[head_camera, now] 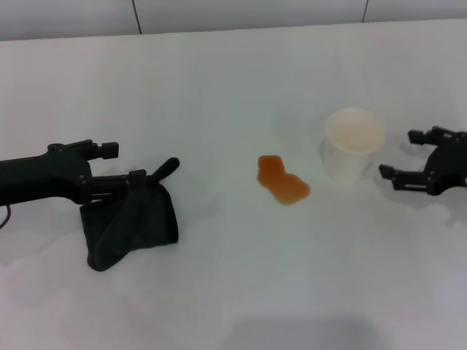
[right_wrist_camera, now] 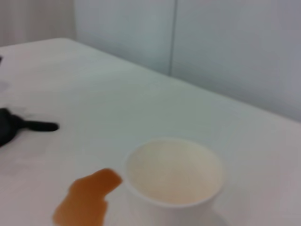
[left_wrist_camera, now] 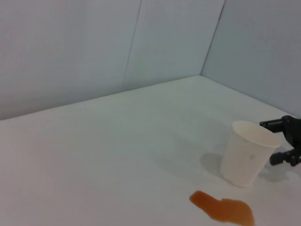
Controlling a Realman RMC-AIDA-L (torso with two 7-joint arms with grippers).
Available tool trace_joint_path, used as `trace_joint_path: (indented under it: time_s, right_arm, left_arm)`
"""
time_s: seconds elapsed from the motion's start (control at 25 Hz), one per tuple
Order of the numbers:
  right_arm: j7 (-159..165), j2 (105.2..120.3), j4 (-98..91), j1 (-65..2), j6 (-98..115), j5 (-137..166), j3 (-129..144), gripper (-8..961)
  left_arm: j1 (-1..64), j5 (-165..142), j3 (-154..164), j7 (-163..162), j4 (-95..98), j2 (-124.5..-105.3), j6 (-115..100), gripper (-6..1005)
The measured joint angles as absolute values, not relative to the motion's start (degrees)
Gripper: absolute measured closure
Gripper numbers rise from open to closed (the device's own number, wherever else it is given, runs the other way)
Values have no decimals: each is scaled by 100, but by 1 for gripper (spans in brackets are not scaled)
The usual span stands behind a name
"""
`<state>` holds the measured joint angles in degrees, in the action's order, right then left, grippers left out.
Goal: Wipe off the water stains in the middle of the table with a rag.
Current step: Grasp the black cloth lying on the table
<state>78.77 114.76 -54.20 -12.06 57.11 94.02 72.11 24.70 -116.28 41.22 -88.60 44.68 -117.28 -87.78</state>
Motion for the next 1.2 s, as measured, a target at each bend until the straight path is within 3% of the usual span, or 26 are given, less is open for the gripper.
trace_joint_path:
  time_s: [0.72, 1.2]
  right_arm:
    - [7969, 11487, -6454, -1261, 6716, 9046, 6409, 81]
    - [8541, 11496, -7334, -1791, 8241, 9997, 6747, 81]
  left_arm:
    - [2505, -11627, 4123, -8860, 4474, -11733, -8754, 111]
    - [2557, -11627, 4195, -9044, 4482, -11694, -8901, 112]
